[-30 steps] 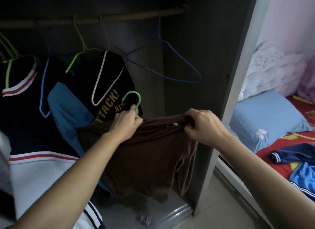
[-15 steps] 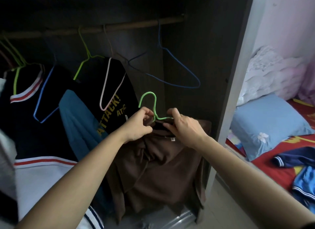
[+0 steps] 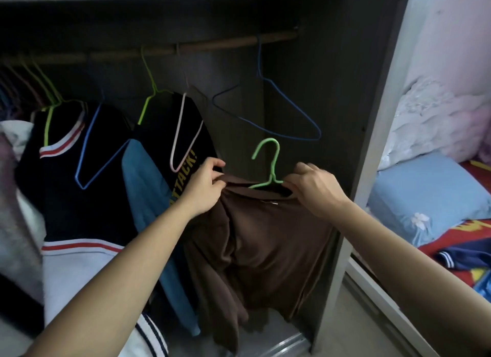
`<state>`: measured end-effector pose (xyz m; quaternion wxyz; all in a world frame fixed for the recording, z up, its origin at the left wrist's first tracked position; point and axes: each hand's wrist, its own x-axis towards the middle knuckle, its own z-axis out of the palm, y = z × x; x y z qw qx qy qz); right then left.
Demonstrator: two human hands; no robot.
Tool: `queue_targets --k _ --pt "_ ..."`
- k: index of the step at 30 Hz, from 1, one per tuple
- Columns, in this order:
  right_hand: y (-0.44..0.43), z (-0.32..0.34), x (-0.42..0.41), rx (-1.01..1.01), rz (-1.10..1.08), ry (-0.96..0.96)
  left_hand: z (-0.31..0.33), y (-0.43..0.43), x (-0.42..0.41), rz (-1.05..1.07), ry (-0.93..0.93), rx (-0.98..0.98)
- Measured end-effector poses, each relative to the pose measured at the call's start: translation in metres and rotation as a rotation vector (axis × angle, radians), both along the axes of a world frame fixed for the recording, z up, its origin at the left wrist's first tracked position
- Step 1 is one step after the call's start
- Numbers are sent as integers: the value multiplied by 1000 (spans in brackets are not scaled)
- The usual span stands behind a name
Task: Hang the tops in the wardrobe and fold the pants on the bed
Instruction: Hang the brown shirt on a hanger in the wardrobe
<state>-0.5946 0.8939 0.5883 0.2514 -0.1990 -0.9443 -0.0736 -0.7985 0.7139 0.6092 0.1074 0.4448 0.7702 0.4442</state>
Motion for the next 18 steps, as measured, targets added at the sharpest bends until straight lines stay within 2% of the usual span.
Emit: queue_targets --k 2,3,5,7,10,12,15,18 --pt "-8 3 -2 6 139 194 2 0 -1 -20 57 7" --pt "-10 2 -2 -13 184 223 7 -1 -1 -15 95 56" --pt "-5 -3 -1 -109 192 147 18 -3 -2 52 143 206" --pt "1 -6 2 -220 170 76 22 -5 -4 67 150 269" --pt "-1 -1 2 -260 211 272 4 -4 -5 -31 259 56" --pt "-7 4 0 -264 221 338 -15 -7 -3 -15 356 -96" --pt "-10 11 0 -280 200 356 -36 -17 0 162 579 -189" --pt "-9 18 2 -259 169 356 -55 -22 -8 291 586 -312"
